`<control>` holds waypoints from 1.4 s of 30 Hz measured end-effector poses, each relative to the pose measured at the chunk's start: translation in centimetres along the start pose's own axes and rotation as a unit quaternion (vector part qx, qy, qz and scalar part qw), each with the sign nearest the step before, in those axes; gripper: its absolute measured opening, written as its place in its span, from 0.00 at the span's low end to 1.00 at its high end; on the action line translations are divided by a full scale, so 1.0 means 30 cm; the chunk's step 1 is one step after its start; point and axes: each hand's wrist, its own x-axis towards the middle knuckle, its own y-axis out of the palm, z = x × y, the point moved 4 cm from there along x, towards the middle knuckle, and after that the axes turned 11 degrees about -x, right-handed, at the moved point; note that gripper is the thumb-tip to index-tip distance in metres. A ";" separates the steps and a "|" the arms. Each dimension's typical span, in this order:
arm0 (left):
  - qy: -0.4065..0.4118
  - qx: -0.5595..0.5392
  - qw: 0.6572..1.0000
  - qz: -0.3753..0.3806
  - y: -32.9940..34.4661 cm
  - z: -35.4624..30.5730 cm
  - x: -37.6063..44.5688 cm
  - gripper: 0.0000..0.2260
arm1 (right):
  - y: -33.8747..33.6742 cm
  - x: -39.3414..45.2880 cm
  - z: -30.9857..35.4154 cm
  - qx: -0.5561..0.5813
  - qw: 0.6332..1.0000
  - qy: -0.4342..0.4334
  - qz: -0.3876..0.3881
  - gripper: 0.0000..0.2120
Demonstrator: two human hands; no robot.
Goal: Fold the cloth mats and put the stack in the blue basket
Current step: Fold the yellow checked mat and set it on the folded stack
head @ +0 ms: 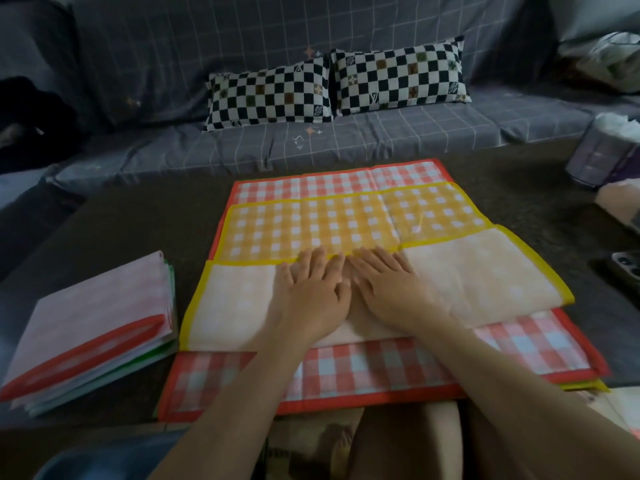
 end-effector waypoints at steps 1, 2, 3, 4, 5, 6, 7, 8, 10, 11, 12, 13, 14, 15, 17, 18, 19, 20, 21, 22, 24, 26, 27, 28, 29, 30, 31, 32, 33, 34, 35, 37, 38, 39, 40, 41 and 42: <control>-0.001 -0.003 1.000 -0.002 0.001 0.000 -0.001 0.24 | 0.011 -0.012 -0.018 -0.005 1.000 0.009 0.010 0.40; -0.001 -0.001 1.000 -0.004 0.000 0.002 0.000 0.24 | 0.016 -0.021 -0.049 -0.006 1.000 0.024 0.017 0.41; 0.001 0.007 1.000 -0.003 -0.002 0.004 -0.001 0.24 | 0.015 -0.028 -0.087 -0.004 0.999 0.042 0.023 0.41; 0.004 0.015 1.000 -0.003 -0.006 0.005 -0.003 0.24 | 0.016 -0.035 -0.133 -0.004 0.998 0.060 0.031 0.39; 0.006 0.018 1.000 -0.003 -0.010 0.003 -0.006 0.24 | 0.015 -0.045 -0.186 -0.008 0.996 0.080 0.039 0.34; 0.006 0.018 1.000 -0.003 -0.011 0.001 -0.009 0.24 | 0.016 -0.058 -0.241 -0.013 0.994 0.101 0.047 0.29; 0.005 0.021 1.000 -0.003 -0.012 0.000 -0.011 0.24 | 0.015 -0.073 -0.297 -0.018 0.991 0.122 0.050 0.26; 0.006 0.027 1.000 -0.005 -0.012 0.000 -0.010 0.24 | 0.013 -0.089 -0.349 -0.022 0.988 0.141 0.050 0.25; 0.005 0.038 0.999 -0.011 -0.009 0.002 -0.007 0.24 | 0.006 -0.116 -0.424 -0.033 0.984 0.168 0.048 0.25; 0.003 0.038 0.999 -0.010 -0.007 0.002 -0.007 0.24 | 0.003 -0.124 -0.443 -0.034 0.983 0.176 0.044 0.26; 0.003 0.038 0.999 -0.009 -0.005 0.001 -0.007 0.24 | -0.001 -0.129 -0.453 -0.034 0.982 0.181 0.040 0.26; 0.001 0.040 0.999 -0.007 -0.004 0.001 -0.009 0.24 | -0.002 -0.132 -0.455 -0.034 0.982 0.183 0.039 0.26; 0.000 0.043 0.999 -0.006 -0.005 0.001 -0.009 0.24 | -0.004 -0.132 -0.452 -0.034 0.982 0.181 0.039 0.26; -0.001 0.045 0.999 -0.006 -0.007 0.001 -0.008 0.24 | -0.003 -0.131 -0.448 -0.034 0.982 0.179 0.041 0.26; -0.001 0.045 0.999 -0.003 -0.010 0.000 -0.006 0.25 | -0.003 -0.126 -0.445 -0.031 0.982 0.179 0.050 0.26; -0.002 0.040 0.999 -0.002 -0.011 0.000 -0.005 0.25 | -0.007 -0.124 -0.444 -0.030 0.981 0.182 0.058 0.27; -0.003 0.036 0.999 -0.003 -0.010 -0.002 -0.006 0.25 | -0.010 -0.122 -0.440 -0.026 0.980 0.187 0.066 0.26; -0.003 0.034 0.999 -0.005 -0.013 -0.001 -0.007 0.25 | -0.017 -0.116 -0.423 -0.020 0.979 0.190 0.071 0.26; -0.001 0.031 1.000 -0.006 -0.008 -0.006 -0.006 0.25 | -0.022 -0.112 -0.400 -0.013 0.979 0.189 0.072 0.26; 0.000 0.029 1.000 -0.008 -0.003 -0.009 -0.005 0.25 | -0.028 -0.102 -0.365 -0.007 0.982 0.179 0.067 0.26; -0.001 0.023 1.000 -0.013 -0.006 -0.004 -0.006 0.25 | -0.048 -0.063 -0.254 0.003 0.990 0.132 0.049 0.25; -0.001 0.016 1.000 -0.016 -0.006 -0.003 -0.007 0.25 | -0.053 -0.020 -0.145 0.010 0.995 0.087 0.037 0.24; 0.000 0.016 1.000 -0.018 -0.007 -0.002 -0.009 0.25 | -0.047 -0.002 -0.103 0.017 0.996 0.074 0.036 0.24; 0.002 0.015 1.000 -0.021 -0.009 -0.002 -0.011 0.25 | -0.037 0.008 -0.074 0.021 0.997 0.066 0.036 0.25; 0.005 0.011 1.000 -0.022 -0.012 -0.002 -0.012 0.25 | -0.021 0.013 -0.057 0.021 0.997 0.065 0.034 0.25; 0.009 0.006 1.000 -0.022 -0.015 0.000 -0.013 0.25 | -0.005 0.013 -0.048 0.015 0.997 0.067 0.025 0.28; 0.014 0.004 1.000 -0.021 -0.019 0.005 -0.015 0.25 | 0.009 0.011 -0.046 0.006 0.997 0.070 0.013 0.33; 0.019 0.003 1.000 -0.018 -0.024 0.013 -0.018 0.25 | 0.021 0.011 -0.049 -0.006 0.997 0.073 0.008 0.38; 0.023 0.002 1.000 -0.013 -0.030 0.028 -0.023 0.25 | 0.031 0.012 -0.055 -0.015 0.997 0.077 0.005 0.40; 0.021 0.000 1.000 -0.009 -0.035 0.054 -0.030 0.25 | 0.037 0.014 -0.060 -0.021 0.997 0.078 0.005 0.41; 0.013 0.001 1.000 -0.008 -0.042 0.089 -0.040 0.25 | 0.040 0.016 -0.062 -0.025 0.997 0.078 0.007 0.41; -0.019 0.005 1.000 -0.013 -0.060 0.178 -0.063 0.26 | 0.039 0.019 -0.061 -0.033 0.997 0.073 0.010 0.41; -0.038 0.010 0.999 -0.015 -0.071 0.224 -0.075 0.26 | 0.037 0.020 -0.061 -0.033 0.997 0.073 0.008 0.41; -0.055 0.015 0.998 -0.014 -0.081 0.265 -0.085 0.27 | 0.036 0.019 -0.060 -0.033 0.997 0.075 0.008 0.41; -0.068 0.017 0.998 -0.010 -0.089 0.297 -0.094 0.27 | 0.034 0.017 -0.060 -0.036 0.996 0.075 0.009 0.41; -0.076 0.012 0.997 -0.006 -0.092 0.320 -0.100 0.28 | 0.032 0.014 -0.059 -0.041 0.996 0.075 0.013 0.41; -0.082 0.004 0.997 -0.003 -0.094 0.335 -0.103 0.28 | 0.030 0.013 -0.059 -0.043 0.996 0.074 0.017 0.41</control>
